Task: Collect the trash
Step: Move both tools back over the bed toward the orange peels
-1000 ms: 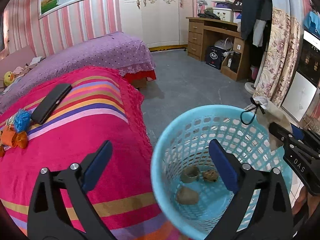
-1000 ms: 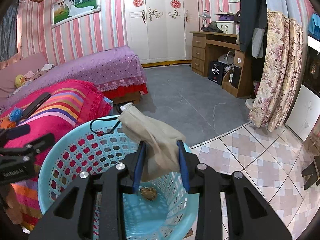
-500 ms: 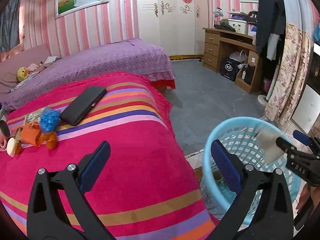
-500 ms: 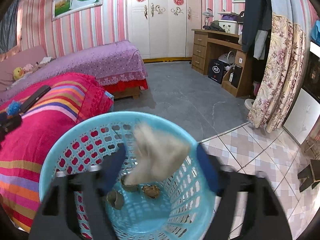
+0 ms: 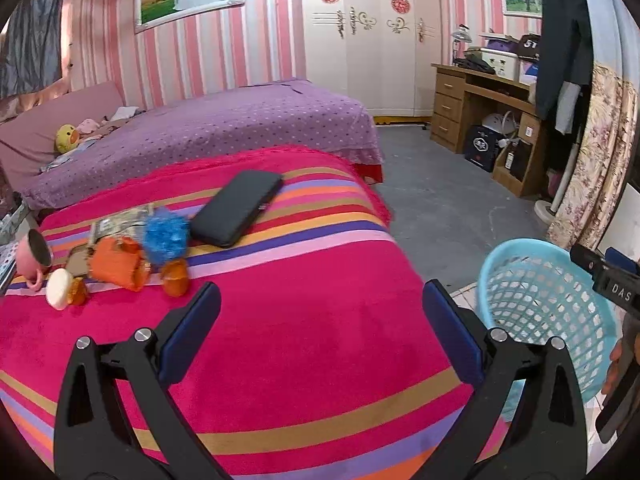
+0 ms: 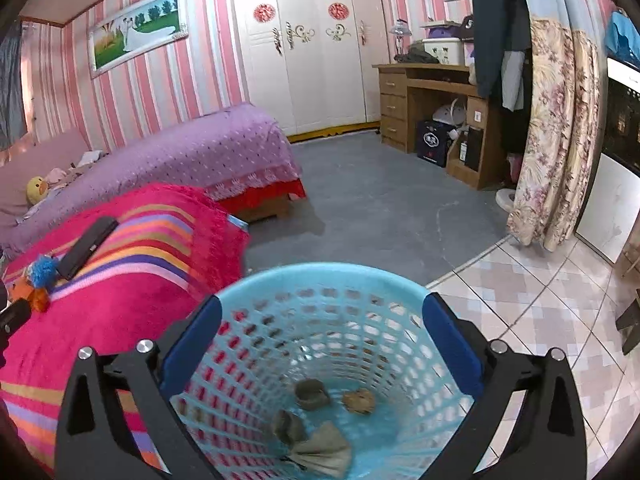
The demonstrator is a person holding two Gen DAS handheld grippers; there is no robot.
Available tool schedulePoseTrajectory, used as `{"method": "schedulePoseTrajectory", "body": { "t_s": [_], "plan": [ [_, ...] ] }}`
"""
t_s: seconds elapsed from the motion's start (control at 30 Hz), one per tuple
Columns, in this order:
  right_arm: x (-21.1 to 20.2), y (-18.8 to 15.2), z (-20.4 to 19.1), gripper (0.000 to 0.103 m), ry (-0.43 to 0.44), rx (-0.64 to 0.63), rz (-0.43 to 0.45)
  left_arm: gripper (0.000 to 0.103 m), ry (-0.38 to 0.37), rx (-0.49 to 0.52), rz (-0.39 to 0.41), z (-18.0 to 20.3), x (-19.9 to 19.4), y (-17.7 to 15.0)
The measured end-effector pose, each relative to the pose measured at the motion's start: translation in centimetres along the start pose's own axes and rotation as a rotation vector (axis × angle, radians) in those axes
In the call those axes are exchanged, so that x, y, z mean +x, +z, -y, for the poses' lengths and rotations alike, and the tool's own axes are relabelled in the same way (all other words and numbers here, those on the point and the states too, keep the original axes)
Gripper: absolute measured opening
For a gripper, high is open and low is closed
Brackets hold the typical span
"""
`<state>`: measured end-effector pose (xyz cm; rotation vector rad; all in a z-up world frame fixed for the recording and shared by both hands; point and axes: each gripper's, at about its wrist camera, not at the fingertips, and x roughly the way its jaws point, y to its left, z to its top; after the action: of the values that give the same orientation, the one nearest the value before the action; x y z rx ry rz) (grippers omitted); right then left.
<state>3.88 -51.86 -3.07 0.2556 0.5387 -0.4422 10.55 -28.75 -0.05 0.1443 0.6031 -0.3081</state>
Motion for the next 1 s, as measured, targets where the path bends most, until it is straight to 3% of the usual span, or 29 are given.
{"method": "schedulePoseTrajectory", "body": {
  "t_s": [0.47,0.77,1.0],
  "plan": [
    [1.2,-0.3,-12.7,0.098,0.123,-0.145,0.002,0.097,0.163,-0.07,0.003,-13.6,-0.1,-1.0],
    [1.9,-1.7,-19.4,0.098,0.19,-0.197,-0.026,0.097,0.211,-0.174,-0.071,-22.5,1.9,-3.3],
    [2.2,-2.8,-23.8,0.098,0.179,-0.281,-0.043,0.095,0.236,-0.217,-0.131,-27.2,3.7,-4.6]
  ]
}}
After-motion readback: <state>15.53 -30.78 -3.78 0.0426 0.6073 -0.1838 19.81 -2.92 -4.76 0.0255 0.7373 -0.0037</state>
